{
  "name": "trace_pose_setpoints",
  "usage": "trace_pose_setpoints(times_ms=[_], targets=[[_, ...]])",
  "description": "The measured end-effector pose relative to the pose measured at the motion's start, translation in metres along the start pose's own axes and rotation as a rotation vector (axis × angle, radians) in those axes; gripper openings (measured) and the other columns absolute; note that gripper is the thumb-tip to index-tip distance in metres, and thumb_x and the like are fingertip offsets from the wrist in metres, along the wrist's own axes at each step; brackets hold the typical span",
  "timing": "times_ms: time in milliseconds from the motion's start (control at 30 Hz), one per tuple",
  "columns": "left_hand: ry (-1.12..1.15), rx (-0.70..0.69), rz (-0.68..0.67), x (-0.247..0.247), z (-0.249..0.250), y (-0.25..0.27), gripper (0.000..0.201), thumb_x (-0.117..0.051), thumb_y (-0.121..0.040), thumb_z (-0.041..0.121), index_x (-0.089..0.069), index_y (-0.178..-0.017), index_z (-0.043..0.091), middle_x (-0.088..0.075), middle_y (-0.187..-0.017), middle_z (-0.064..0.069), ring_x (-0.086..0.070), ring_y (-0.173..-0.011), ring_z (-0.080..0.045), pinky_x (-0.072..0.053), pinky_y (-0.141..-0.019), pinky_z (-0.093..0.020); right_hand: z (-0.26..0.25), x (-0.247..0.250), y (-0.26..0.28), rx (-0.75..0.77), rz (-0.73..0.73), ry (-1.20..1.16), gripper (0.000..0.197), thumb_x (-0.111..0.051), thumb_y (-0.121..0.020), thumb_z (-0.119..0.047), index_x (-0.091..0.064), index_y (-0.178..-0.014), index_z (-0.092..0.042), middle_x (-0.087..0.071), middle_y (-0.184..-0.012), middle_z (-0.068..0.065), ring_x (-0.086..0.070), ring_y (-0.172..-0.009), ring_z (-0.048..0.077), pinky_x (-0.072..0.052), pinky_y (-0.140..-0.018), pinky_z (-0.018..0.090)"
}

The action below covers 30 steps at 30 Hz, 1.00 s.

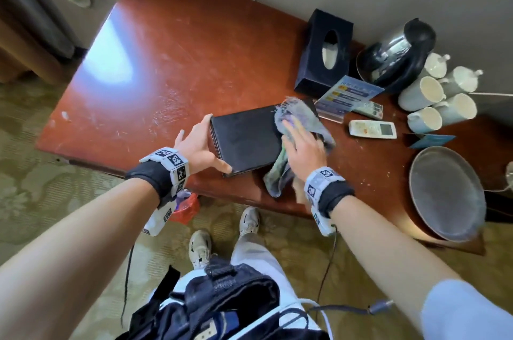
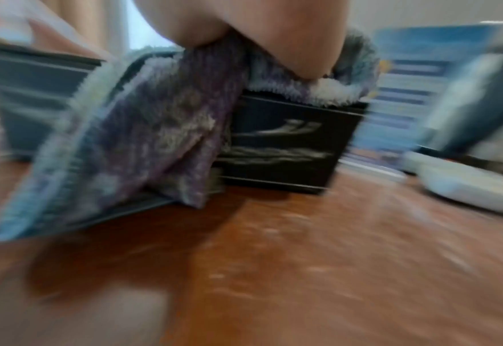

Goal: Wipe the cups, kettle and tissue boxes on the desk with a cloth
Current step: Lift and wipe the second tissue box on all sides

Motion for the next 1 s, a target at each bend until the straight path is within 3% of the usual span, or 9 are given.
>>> trace_pose_setpoints(times_ms=[67, 133, 200, 333, 467, 633, 767, 900, 1000], targets=[[0.010, 0.004, 0.000, -0.001, -0.002, 0.001, 0.134, -0.092, -0.063, 0.037, 0.003, -0.157, 0.023, -0.019, -0.164, -0.006, -0.013, -0.152, -0.020, 0.007, -0.122, -0.043, 0.032, 0.012, -0.011, -0.154, -0.009, -0.025, 0.045, -0.036, -0.106, -0.029, -0.037, -0.151, -0.024, -0.024, -0.162, -0.002, -0.022, -0.149, 0.020, -0.016, -0.119, 0.047], [-0.001, -0.001, -0.002, -0.002, -0.003, 0.000, 0.136, -0.092, -0.062, 0.038, 0.004, -0.158, 0.023, -0.018, -0.164, -0.006, -0.013, -0.152, -0.019, 0.007, -0.123, -0.044, 0.039, 0.012, -0.016, -0.217, 0.021, -0.054, 0.045, -0.034, -0.106, -0.026, -0.036, -0.151, -0.022, -0.022, -0.163, 0.002, -0.015, -0.151, 0.022, -0.007, -0.122, 0.044], [-0.012, -0.009, -0.008, -0.002, -0.003, -0.001, 0.136, -0.091, -0.062, 0.039, 0.004, -0.158, 0.023, -0.018, -0.164, -0.005, -0.013, -0.152, -0.019, 0.007, -0.122, -0.045, 0.021, 0.000, -0.010, -0.210, 0.127, -0.042, 0.044, -0.033, -0.105, -0.027, -0.045, -0.146, -0.020, -0.031, -0.159, 0.004, -0.022, -0.149, 0.026, -0.009, -0.121, 0.046], [-0.032, -0.030, -0.024, -0.001, -0.009, -0.004, 0.132, -0.088, -0.066, 0.042, 0.006, -0.158, 0.023, -0.008, -0.166, 0.002, -0.009, -0.152, -0.013, 0.008, -0.122, -0.047, -0.061, -0.041, 0.035, 0.113, 0.240, -0.092, 0.041, -0.040, -0.098, -0.029, -0.065, -0.128, -0.019, -0.056, -0.142, 0.004, -0.044, -0.137, 0.030, -0.025, -0.114, 0.050], [0.013, -0.046, -0.087, 0.003, -0.014, -0.006, 0.116, -0.078, -0.081, 0.033, 0.008, -0.157, 0.026, -0.001, -0.167, 0.004, -0.006, -0.152, -0.012, 0.009, -0.121, -0.050, -0.116, -0.065, 0.057, 0.125, 0.203, -0.130, 0.042, -0.042, -0.097, -0.033, -0.060, -0.133, -0.021, -0.052, -0.146, 0.002, -0.047, -0.129, 0.029, -0.027, -0.104, 0.045], [0.114, -0.004, -0.074, 0.005, -0.005, 0.001, 0.108, -0.075, -0.085, 0.025, 0.004, -0.158, 0.028, -0.004, -0.166, 0.007, -0.003, -0.152, -0.014, 0.012, -0.121, -0.045, -0.091, -0.057, 0.049, 0.181, 0.117, -0.004, 0.051, -0.038, -0.097, -0.037, -0.049, -0.143, -0.019, -0.044, -0.152, 0.003, -0.047, -0.129, 0.027, -0.032, -0.097, 0.046], [0.131, 0.036, -0.041, 0.004, 0.008, 0.010, 0.104, -0.073, -0.086, 0.019, 0.001, -0.158, 0.029, -0.011, -0.166, 0.002, -0.002, -0.152, -0.024, 0.011, -0.119, -0.043, -0.029, -0.032, 0.024, -0.062, 0.184, -0.032, 0.054, -0.029, -0.100, -0.042, -0.047, -0.145, -0.019, -0.039, -0.155, 0.003, -0.039, -0.139, 0.024, -0.026, -0.110, 0.048], [-0.296, -0.071, 0.086, -0.002, 0.005, 0.005, 0.116, -0.076, -0.079, 0.041, 0.006, -0.158, 0.020, 0.018, -0.165, -0.006, 0.015, -0.152, -0.021, 0.015, -0.118, -0.056, 0.015, -0.010, 0.012, -0.160, 0.138, -0.101, 0.051, -0.028, -0.103, -0.037, -0.037, -0.150, -0.021, -0.025, -0.161, -0.001, -0.016, -0.150, 0.020, -0.004, -0.119, 0.044], [-0.696, -0.246, 0.017, -0.020, 0.008, 0.004, 0.137, -0.075, -0.066, 0.068, 0.017, -0.155, 0.021, 0.032, -0.158, -0.018, 0.027, -0.147, -0.034, 0.020, -0.110, -0.063, 0.015, -0.006, 0.012, -0.146, 0.152, -0.197, 0.043, -0.035, -0.106, -0.025, -0.040, -0.148, -0.017, -0.028, -0.161, 0.000, -0.013, -0.151, 0.021, 0.001, -0.120, 0.045]])
Point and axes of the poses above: each hand's wrist, its own y-axis away from the middle knuckle, its own x-axis out of the back of the hand, z = x × y, the point moved 1 cm from there along -y, towards the middle knuckle
